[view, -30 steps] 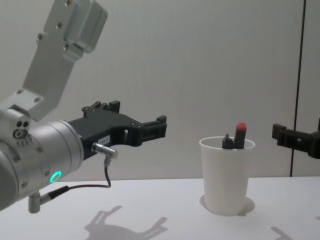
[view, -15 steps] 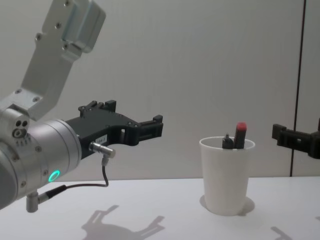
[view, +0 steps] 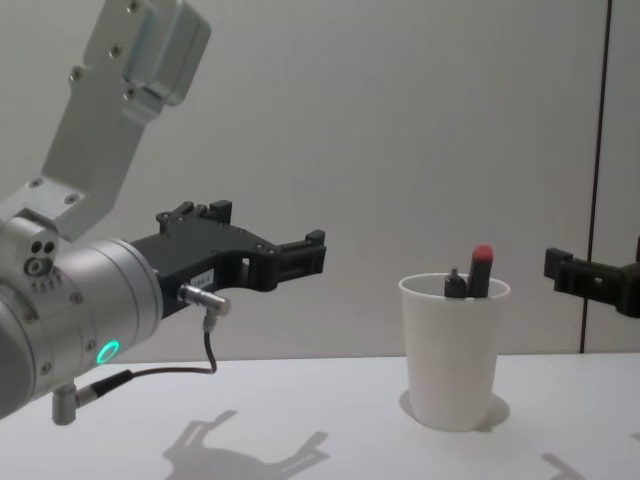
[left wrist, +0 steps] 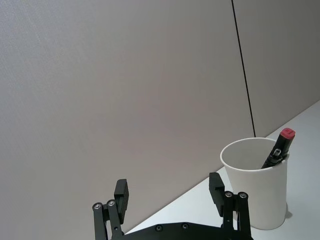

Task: Place the pen into the pen holder.

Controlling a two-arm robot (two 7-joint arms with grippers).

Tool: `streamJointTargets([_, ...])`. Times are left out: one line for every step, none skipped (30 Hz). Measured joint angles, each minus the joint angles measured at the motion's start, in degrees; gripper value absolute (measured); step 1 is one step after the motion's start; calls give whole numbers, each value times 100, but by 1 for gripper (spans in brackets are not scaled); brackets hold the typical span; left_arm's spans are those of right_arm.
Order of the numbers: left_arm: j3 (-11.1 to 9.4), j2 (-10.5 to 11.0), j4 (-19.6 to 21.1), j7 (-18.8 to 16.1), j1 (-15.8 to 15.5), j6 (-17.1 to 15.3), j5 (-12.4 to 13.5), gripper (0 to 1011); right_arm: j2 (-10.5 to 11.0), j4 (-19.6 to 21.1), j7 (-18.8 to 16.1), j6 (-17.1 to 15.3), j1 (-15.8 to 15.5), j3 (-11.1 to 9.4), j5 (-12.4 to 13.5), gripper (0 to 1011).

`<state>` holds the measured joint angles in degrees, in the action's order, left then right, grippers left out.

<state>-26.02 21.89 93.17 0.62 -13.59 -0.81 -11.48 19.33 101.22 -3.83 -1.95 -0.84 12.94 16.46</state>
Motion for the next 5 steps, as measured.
streamJointTargets([0,0,0,0,0,1,0,1001,0,0,0,0,0,0,0,1001])
streamJointTargets([0,0,0,0,0,1,0,1001,0,0,0,0,0,0,0,1001])
streamJointTargets([0,0,0,0,0,1,0,1001,0,0,0,0,0,0,0,1001])
streamJointTargets([0,0,0,0,0,2,0,1001,0,0,-1,0,0,0,0,1001])
streamJointTargets([0,0,0,0,0,2,-1,1000,0,0,0,0,0,0,0,1001])
